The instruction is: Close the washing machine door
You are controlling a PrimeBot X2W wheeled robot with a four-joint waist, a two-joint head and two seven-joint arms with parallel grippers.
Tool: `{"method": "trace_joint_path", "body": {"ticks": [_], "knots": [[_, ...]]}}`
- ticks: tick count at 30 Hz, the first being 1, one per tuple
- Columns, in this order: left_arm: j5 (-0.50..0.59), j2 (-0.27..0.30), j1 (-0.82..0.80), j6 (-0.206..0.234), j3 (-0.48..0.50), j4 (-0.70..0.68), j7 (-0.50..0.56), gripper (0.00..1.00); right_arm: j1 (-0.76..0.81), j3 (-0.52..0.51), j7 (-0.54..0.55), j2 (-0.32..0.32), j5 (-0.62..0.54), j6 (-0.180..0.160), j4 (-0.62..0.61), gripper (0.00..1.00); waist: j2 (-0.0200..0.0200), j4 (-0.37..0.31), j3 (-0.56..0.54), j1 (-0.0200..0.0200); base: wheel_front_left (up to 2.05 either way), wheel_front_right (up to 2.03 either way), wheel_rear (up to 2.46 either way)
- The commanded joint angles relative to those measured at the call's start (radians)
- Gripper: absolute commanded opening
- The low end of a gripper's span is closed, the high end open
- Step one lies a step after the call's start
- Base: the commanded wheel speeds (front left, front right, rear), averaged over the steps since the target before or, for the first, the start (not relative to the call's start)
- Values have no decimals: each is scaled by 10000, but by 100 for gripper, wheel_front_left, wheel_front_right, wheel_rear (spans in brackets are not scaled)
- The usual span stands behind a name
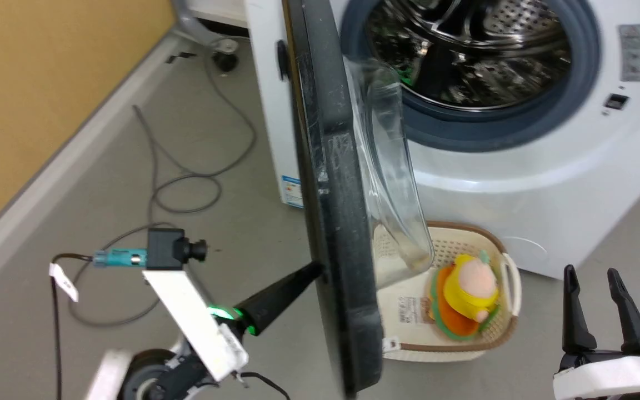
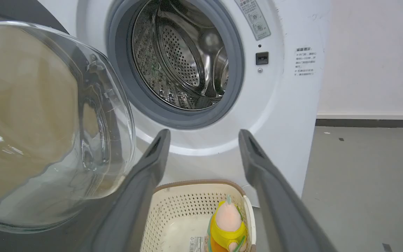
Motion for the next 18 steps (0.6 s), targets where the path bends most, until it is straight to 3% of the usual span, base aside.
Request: {"method": "trace_joint_path", "body": {"ticks": [1,8,18], "knots": [[78,-5,43,-46,-319,-36,-277,0,25,-31,-42,22,56,8,-5,100,0,-506,125,-1,0,0,0],[210,-37,-235,-46,-1286,373,-1440,0,-53,8,-42,22,76,8,11,100,0,-1360,255,-1,0,0,0],[538,-35,-949,-46,-3061,1784,-3913,0,-159,53,-42,22,40,8,-63,100,0,-2610,405,-1,0,0,0]]}}
